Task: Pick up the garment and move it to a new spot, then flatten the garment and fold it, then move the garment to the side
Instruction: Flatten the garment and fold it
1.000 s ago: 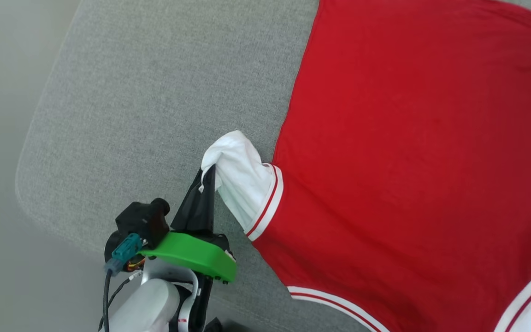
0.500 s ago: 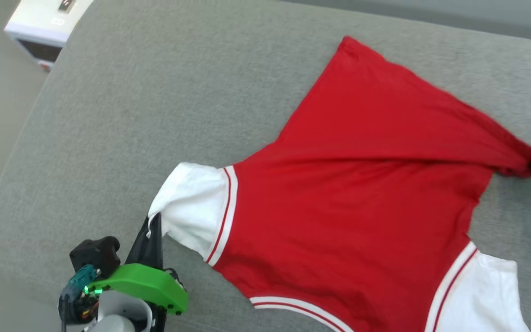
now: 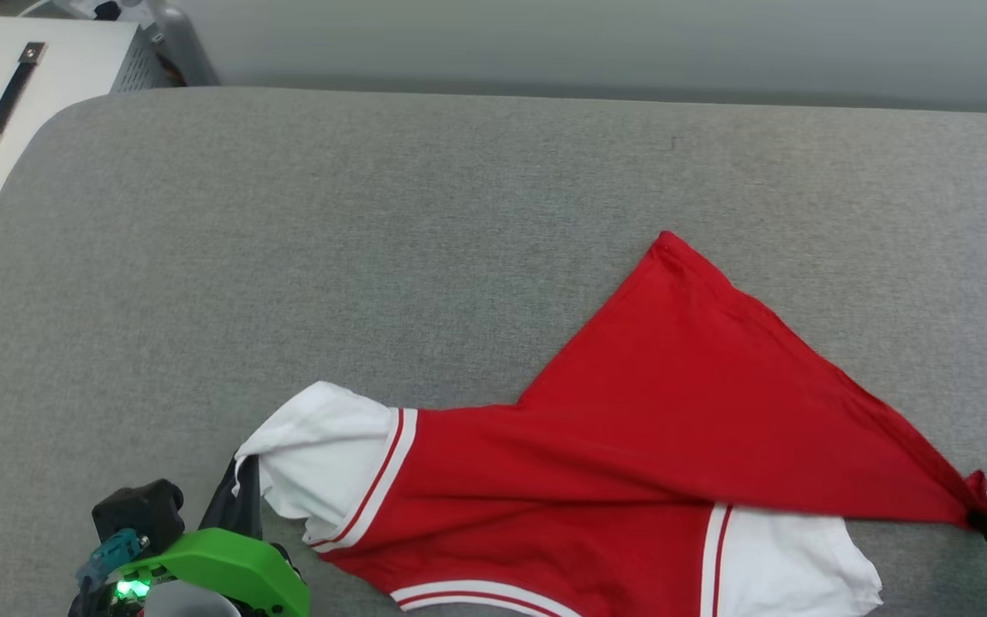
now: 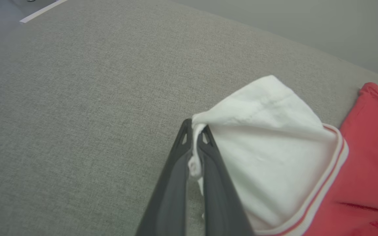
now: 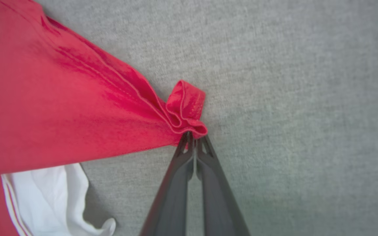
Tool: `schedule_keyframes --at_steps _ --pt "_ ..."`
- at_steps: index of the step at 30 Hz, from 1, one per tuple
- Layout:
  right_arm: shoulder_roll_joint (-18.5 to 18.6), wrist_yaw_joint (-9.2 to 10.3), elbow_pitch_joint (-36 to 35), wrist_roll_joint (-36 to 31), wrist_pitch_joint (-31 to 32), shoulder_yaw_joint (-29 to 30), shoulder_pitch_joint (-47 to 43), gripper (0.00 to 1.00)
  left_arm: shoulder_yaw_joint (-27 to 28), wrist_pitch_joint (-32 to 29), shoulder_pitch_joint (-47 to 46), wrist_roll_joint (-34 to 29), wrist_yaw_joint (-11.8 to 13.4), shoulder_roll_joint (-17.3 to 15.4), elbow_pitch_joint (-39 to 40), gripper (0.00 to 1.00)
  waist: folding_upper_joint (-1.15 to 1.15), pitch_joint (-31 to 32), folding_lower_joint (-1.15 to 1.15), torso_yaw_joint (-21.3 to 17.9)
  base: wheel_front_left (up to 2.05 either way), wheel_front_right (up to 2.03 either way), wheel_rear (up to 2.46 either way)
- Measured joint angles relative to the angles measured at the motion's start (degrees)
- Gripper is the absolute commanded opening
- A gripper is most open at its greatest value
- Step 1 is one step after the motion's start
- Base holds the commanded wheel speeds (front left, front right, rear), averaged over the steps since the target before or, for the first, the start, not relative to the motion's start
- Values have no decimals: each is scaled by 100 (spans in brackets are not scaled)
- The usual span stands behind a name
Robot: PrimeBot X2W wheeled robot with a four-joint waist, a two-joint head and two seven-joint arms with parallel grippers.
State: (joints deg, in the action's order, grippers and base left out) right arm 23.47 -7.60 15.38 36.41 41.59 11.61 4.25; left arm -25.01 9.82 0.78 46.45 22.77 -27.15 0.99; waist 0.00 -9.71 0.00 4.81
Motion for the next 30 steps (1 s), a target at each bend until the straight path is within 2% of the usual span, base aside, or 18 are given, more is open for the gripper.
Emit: schedule_keyframes --at_steps 6,10,11,12,13,16,17,24,27,28,30 --pt "-867 0 -708 -220 18 658 -1058 0 -30 -83 55 0 53 -37 32 0 0 147 0 -369 0 0 0" --pt "-1390 0 -918 -364 51 850 -1387 0 -51 -136 50 -1 69 -76 85 0 0 198 0 -542 0 0 0" --pt "-1454 0 -944 -385 24 854 -1412 29 -56 -152 48 -1 69 -86 94 0 0 204 0 -565 0 0 0" --pt "-1513 1 -969 -397 -20 836 -1429 83 -58 -180 44 -1 70 -101 107 0 0 208 0 -589 0 0 0" --pt "-1551 1 -982 -409 -101 816 -1442 100 -59 -181 43 -1 76 -114 113 0 0 212 0 -607 0 0 0" --pt "-1594 0 -991 -577 -493 708 -1451 100 -71 -189 40 -2 77 -138 130 0 0 227 0 -609 0 0 0" --pt "-1581 1 -993 -735 -1068 582 -1423 100 -82 -226 37 -2 76 -148 134 0 0 236 0 -590 0 0 0" --pt "-1232 5 -954 -1055 -2746 296 -684 100 -159 -233 -38 -21 66 -146 146 0 0 198 0 -474 0 0 0" --pt "-1022 5 -824 -1103 -3106 57 -317 100 -218 -232 -157 -73 65 -127 169 0 0 148 0 -390 0 0 0" --pt "-788 5 -633 -1104 -3161 -229 82 100 -281 -232 -285 -137 40 -77 189 0 0 83 0 -281 0 0 0" --pt "-588 5 -487 -1094 -3072 -499 388 100 -348 -231 -397 -163 7 -15 193 0 0 32 0 -187 0 0 0"
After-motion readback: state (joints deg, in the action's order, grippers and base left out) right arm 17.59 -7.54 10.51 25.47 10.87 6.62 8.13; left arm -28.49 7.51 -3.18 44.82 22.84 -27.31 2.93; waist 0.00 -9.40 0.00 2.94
